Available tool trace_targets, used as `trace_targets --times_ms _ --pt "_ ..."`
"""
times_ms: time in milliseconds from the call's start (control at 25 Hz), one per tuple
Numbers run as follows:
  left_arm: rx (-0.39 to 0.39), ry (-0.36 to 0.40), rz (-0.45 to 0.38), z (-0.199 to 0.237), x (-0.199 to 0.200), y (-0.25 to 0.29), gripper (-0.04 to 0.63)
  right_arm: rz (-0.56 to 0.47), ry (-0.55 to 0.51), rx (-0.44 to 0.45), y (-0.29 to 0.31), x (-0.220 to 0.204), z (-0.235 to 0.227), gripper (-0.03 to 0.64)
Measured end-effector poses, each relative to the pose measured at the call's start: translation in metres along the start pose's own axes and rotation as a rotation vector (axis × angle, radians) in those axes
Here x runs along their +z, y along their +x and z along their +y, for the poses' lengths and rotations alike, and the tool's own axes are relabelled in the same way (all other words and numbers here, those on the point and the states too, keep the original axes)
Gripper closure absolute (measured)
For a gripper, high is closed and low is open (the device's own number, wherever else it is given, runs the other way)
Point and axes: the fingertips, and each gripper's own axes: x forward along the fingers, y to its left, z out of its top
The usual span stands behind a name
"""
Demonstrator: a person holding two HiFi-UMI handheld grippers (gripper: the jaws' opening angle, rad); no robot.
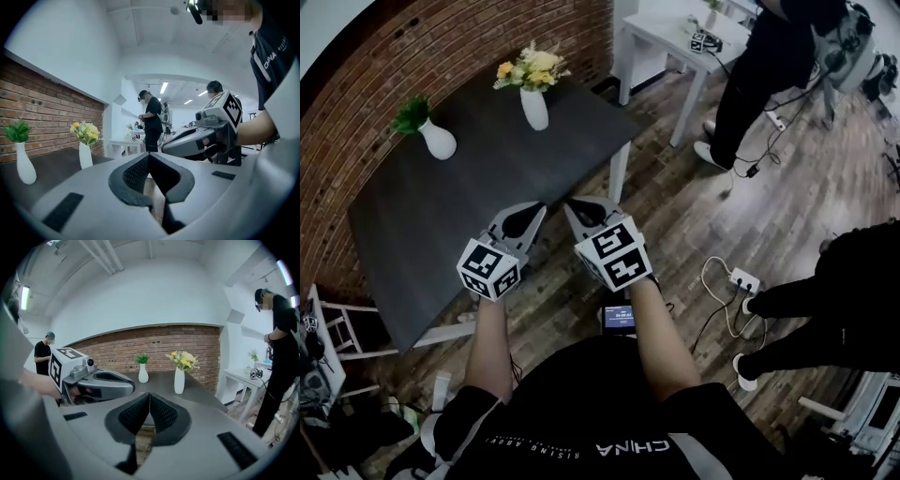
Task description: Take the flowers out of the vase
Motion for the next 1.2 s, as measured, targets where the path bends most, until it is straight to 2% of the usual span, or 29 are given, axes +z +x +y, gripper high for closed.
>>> trace_targets --times_ms 240,480,720,1000,1200 --pt "0.004 -0.009 0.014 0.034 0.013 0.08 0.592 0.007 0.007 0.008 0.027 0.016 -0.08 0.611" --pt "0.066 -0.029 0.024 0.069 0.019 0.121 0.592 0.006 0.021 0.044 0.054 0.029 -0.133 0.611" --pt "0.133 -0.074 0.044 0.109 0.006 0.129 0.592 0.009 0.038 0.107 0.089 0.032 -0.145 0.611" --pt "0.139 -0.098 0.054 0.162 -0.009 0.146 0.592 0.037 0.034 0.117 0.136 0.038 -0.162 0.611" --pt "0.124 -0.101 0.05 0.208 -0.009 0.158 0.592 0.028 0.06 0.101 0.177 0.057 -0.178 0.609"
